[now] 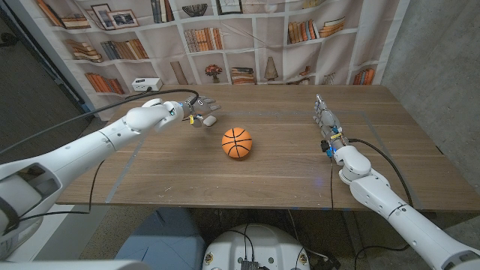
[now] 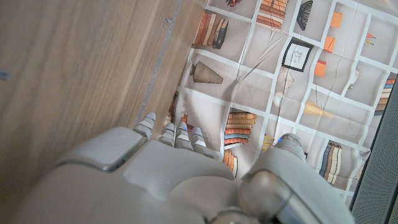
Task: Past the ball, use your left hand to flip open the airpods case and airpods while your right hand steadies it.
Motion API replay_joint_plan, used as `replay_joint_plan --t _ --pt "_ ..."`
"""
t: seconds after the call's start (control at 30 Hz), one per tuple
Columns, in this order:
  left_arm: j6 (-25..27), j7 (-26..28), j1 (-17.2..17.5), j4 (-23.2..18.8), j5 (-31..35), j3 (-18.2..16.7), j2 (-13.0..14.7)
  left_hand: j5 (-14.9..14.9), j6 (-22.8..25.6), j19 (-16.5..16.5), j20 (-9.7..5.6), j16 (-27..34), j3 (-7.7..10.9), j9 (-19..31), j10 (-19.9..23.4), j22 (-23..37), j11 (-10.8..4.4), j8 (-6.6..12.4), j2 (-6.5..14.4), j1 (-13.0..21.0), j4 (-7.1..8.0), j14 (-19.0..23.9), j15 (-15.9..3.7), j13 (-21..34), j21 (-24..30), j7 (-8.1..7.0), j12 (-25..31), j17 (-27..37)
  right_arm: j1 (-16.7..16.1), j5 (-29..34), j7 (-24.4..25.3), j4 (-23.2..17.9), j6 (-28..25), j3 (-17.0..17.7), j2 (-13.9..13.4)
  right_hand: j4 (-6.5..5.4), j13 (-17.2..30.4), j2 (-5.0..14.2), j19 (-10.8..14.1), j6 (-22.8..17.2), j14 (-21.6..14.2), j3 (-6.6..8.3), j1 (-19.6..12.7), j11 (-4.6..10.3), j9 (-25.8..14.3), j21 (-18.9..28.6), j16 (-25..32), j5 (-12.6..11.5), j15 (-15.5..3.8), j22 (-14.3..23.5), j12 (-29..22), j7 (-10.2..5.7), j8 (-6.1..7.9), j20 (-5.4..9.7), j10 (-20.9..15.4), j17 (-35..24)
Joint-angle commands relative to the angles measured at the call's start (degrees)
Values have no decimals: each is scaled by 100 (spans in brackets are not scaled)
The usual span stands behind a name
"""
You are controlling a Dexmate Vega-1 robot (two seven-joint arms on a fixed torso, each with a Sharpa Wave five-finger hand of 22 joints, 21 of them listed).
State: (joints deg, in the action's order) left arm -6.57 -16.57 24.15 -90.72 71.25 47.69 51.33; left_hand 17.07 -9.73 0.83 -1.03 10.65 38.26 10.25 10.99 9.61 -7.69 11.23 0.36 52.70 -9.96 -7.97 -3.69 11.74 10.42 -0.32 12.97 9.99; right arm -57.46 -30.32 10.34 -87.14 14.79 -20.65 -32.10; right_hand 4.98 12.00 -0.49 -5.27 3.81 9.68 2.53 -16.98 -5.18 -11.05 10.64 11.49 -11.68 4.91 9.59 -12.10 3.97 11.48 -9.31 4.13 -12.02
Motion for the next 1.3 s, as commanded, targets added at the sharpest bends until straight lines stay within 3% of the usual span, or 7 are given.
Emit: replay_joint_plan --t 0.03,0.63,1.3 --pt "-7 26 -113 205 -52 105 -105 3 -363 43 12 8 67 21 51 12 -10 30 -30 68 3 21 14 9 57 -15 36 8 81 9 -37 124 19 -42 44 48 -8 68 20 -9 487 4 -25 23 -23 29 53 -25 -34 21 -27 -13 34 -16 8 8" --pt "-76 235 -377 681 -114 398 -366 -19 -482 53 6 6 97 23 94 13 -55 -25 -43 91 7 44 9 11 54 69 46 9 175 -35 -26 277 -10 -46 107 67 -14 90 -9 -1 507 6 -48 -14 -23 16 46 -18 -46 21 -8 8 21 -16 24 11" --pt "-52 224 -504 780 -155 571 -384 -41 -336 68 17 12 132 26 312 13 -138 24 -61 105 16 112 3 24 53 67 131 9 198 -86 -28 387 6 -27 130 82 -16 107 -7 -17 500 0 -59 -16 -23 19 50 -11 -49 21 -2 9 20 -15 21 12"
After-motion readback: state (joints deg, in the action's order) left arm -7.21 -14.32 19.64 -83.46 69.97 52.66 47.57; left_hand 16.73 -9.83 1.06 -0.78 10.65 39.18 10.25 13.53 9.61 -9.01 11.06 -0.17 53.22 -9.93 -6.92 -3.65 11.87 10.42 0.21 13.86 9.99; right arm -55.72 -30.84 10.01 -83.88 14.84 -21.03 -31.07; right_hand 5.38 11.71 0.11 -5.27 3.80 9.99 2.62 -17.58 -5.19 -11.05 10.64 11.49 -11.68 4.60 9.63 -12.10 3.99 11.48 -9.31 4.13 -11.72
